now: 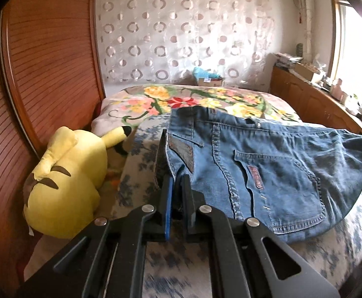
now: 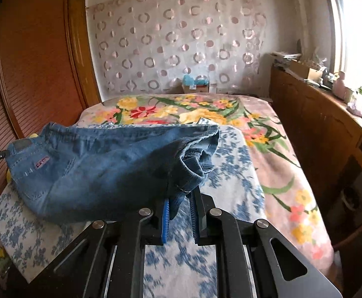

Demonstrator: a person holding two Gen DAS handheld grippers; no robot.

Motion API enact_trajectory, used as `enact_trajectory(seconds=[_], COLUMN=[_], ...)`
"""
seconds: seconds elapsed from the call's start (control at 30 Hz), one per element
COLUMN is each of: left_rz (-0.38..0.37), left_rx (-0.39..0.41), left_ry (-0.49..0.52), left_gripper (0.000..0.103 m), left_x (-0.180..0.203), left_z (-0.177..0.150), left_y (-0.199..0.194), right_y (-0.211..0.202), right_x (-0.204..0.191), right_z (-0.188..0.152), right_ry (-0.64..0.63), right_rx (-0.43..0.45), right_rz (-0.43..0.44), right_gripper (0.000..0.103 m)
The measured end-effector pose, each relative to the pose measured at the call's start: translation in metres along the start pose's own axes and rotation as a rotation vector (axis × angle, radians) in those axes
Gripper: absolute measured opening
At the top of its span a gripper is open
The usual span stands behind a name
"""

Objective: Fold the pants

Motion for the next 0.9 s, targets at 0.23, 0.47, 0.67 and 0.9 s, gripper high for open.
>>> enact_trajectory(seconds=[0.23, 0.47, 0.67, 0.9], left_rz=[-0.069, -0.13, -0.124, -0.119], left_rx=[0.02, 0.022, 0.02, 0.036], left_ry=[-0.003, 0.005, 0.023, 0.054], left_gripper=[0.007, 0.007, 0.007, 0.007], left_x=[0.033, 0.056, 0.06, 0.064], left_z=[-0.032, -0.066, -0.086, -0.093], left_y=[-0.045, -0.078, -0.081, -0.09], right_y=[-0.049, -0.093, -0.093, -0.085], right_x=[0.013, 0.017, 0.009, 0.018], right_z=[-0.027, -0.064, -0.088, -0.083], right_ry=[0.026, 0.064, 0.112, 0.15], right_rx=[0.032, 0.037, 0.02, 0.017], right_rz=[-0.046, -0.083, -0.079, -0.06], right_gripper=[0.014, 0.014, 0.014, 0.014])
Point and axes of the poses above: each gripper's, at about its wrist camera, not at the fingertips, and y roughly the way its jaws point, x to its right, z to its top, the point moved 6 cm from there along y, roughly the way its jaws point, and after that the axes turned 5 degrees about y, right-handed, at the moved point
